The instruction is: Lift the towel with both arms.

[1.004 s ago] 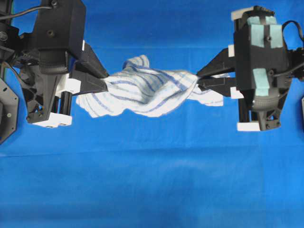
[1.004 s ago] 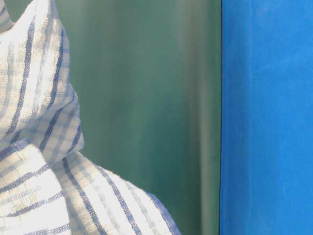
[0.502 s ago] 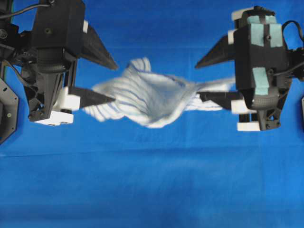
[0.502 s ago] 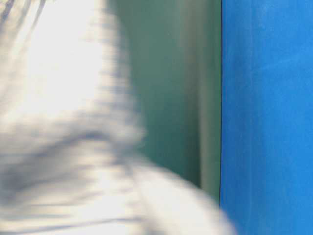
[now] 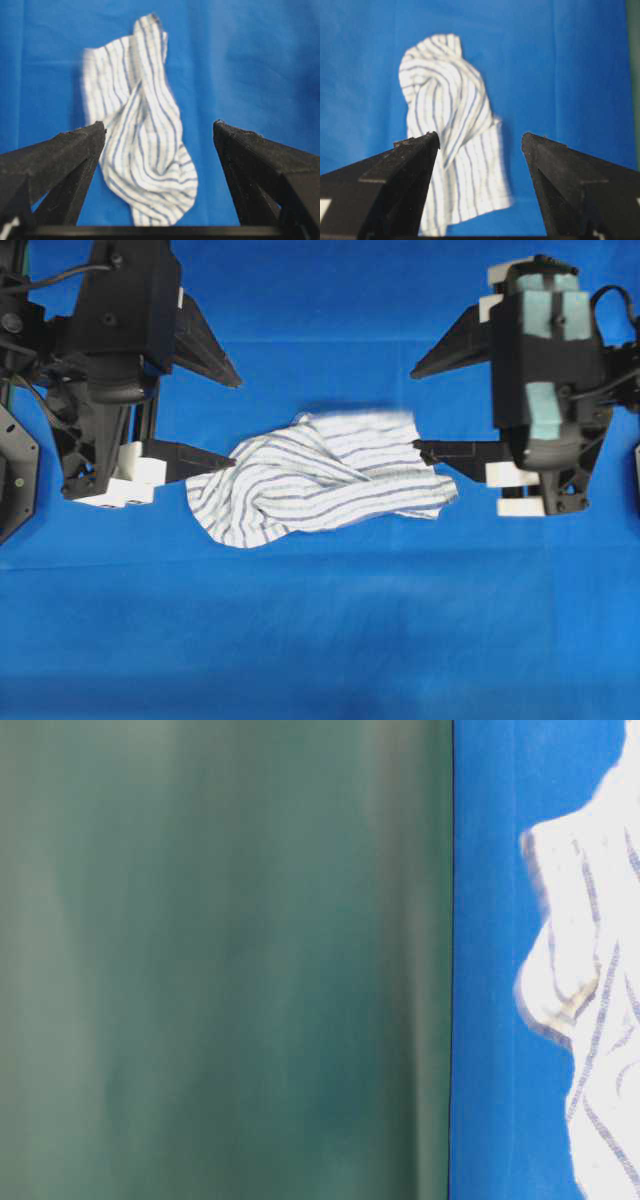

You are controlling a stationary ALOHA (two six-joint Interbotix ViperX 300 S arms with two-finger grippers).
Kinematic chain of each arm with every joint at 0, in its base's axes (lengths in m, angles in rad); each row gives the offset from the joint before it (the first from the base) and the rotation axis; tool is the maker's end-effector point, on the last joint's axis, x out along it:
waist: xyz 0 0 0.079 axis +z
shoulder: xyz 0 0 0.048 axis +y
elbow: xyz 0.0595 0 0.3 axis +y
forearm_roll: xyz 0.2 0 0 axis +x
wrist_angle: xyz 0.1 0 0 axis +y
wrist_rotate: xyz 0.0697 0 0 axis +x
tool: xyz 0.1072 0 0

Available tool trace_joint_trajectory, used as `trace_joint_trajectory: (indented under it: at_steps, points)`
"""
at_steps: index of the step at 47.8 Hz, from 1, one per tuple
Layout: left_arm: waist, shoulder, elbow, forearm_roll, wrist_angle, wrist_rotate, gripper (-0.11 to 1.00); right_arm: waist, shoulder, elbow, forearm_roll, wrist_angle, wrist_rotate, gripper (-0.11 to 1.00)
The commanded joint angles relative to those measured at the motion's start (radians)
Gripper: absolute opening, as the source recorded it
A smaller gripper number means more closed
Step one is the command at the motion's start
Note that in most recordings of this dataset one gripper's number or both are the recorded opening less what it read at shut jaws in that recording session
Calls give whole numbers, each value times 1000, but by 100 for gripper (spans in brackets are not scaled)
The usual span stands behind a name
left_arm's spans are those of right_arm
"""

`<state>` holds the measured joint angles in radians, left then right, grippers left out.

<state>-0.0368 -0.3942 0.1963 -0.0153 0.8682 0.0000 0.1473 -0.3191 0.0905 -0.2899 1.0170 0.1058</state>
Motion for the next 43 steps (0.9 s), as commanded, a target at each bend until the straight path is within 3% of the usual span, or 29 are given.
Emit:
trace_joint_trajectory:
  at_steps: [1,11,27,43]
  points:
    - [2,-8,20,-3,-28,-2,92,-2,-5,11,2,-14,14,67]
    - [-5,-5,169,-6,-149,-18,92,0,3,126,11,-80,84,67]
    - [-35,23,408,-6,-393,-21,92,3,34,345,28,-293,176,67]
    - [-67,144,514,-6,-549,-20,92,3,156,443,28,-433,196,67]
